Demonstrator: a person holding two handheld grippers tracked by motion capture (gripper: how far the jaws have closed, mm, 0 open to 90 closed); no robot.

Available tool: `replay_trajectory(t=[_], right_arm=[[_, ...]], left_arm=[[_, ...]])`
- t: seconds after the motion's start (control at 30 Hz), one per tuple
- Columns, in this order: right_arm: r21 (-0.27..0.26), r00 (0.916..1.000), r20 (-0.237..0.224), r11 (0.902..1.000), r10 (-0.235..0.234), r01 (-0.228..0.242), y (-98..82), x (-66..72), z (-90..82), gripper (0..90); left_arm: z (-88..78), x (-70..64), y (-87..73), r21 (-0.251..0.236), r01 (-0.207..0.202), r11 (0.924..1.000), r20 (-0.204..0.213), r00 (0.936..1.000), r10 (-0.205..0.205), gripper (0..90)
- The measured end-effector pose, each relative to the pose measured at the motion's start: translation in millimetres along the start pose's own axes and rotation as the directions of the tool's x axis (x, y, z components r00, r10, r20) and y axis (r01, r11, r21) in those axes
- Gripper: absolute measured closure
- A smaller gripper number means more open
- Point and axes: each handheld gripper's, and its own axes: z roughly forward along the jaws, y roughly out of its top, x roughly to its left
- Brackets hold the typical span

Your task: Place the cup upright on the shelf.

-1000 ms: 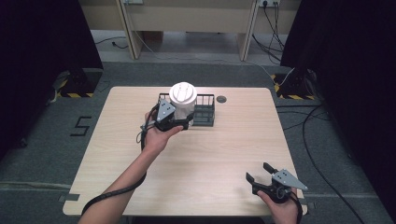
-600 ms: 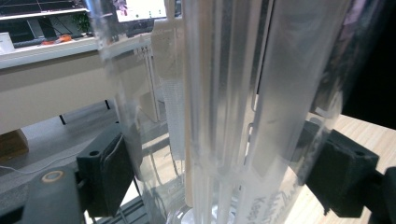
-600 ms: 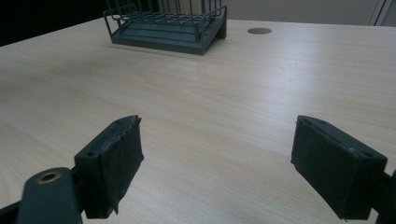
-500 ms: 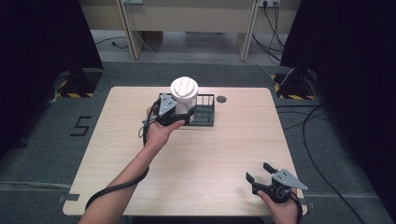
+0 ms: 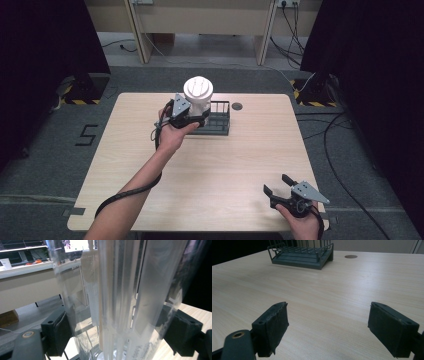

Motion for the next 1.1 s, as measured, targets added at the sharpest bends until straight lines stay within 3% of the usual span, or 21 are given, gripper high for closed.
replay_trajectory(t=[0.6,1.1], right_arm=[[0.0,1.0,-0.002,1.0,0.0,0.0,0.0,-0.1,0.1,17.0],[0.002,1.0,-0.005,1.0,-0.004,0.004,0.1,-0.2,0.3,17.0]], left_arm=[[14.9,7.5,12.0,-0.002,0.008,1.0,-0.017,0.9998,-0.008,17.8],[29.9,12.6,13.0,0.011,0.026,0.9996,-0.029,0.9992,-0.026,17.7]])
